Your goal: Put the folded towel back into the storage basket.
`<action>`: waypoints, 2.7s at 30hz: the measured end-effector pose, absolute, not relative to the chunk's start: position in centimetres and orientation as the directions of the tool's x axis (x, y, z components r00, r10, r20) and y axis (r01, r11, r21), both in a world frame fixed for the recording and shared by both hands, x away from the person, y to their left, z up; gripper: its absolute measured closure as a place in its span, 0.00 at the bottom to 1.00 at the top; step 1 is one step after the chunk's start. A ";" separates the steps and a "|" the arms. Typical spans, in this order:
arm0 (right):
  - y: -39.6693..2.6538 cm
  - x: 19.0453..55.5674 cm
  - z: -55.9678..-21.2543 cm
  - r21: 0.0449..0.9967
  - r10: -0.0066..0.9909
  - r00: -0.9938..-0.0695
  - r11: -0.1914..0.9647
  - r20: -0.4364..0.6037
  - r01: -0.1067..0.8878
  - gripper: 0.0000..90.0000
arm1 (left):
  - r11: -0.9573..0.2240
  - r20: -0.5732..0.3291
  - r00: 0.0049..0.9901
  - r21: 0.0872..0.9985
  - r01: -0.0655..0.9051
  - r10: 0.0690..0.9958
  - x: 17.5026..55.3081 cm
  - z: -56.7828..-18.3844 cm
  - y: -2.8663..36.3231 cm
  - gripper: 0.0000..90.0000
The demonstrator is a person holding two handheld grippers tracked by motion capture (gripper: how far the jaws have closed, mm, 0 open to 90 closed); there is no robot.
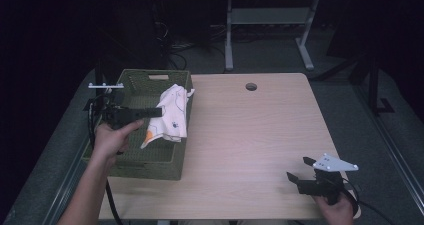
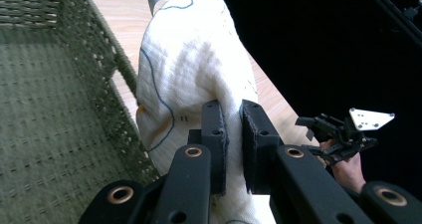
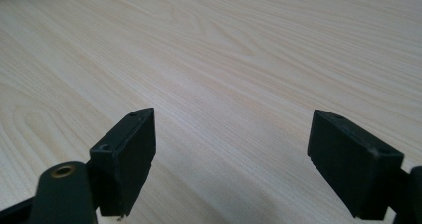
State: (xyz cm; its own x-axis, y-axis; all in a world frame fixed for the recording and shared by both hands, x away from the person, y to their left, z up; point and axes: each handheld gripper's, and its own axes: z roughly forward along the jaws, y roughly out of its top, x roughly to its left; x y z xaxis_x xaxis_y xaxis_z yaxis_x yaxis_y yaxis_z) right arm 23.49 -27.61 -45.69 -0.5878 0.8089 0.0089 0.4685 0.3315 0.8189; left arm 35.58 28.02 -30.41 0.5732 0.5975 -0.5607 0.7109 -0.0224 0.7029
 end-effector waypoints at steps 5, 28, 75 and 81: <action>-27.6 23.4 -45.7 0.820 0.809 -0.588 0.332 0.006 0.467 0.21 | -0.017 -0.560 0.563 0.699 0.715 0.608 35.4 -30.4 28.8 0.91; -27.5 23.3 -45.6 0.820 0.808 -0.590 0.339 -0.002 0.462 0.21 | 0.006 -0.556 0.527 0.692 0.722 0.643 35.4 -31.0 32.0 0.91; -27.7 23.3 -45.8 0.815 0.817 -0.576 0.335 -0.001 0.473 0.21 | -0.117 -0.487 0.517 0.638 0.761 0.704 39.1 -34.0 33.6 0.90; -27.5 23.4 -45.9 0.808 0.815 -0.580 0.345 -0.005 0.478 0.21 | -0.180 -0.420 0.547 0.650 0.738 0.724 40.0 -34.4 33.6 0.89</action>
State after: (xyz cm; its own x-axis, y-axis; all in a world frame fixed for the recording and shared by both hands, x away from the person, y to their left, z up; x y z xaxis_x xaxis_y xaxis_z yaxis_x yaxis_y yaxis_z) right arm 23.41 -27.50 -45.91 -0.5799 0.8147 -0.0048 0.4782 0.3451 0.8076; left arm 40.03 33.57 -34.42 0.5469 0.7240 -0.4203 0.7382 -0.1803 0.6501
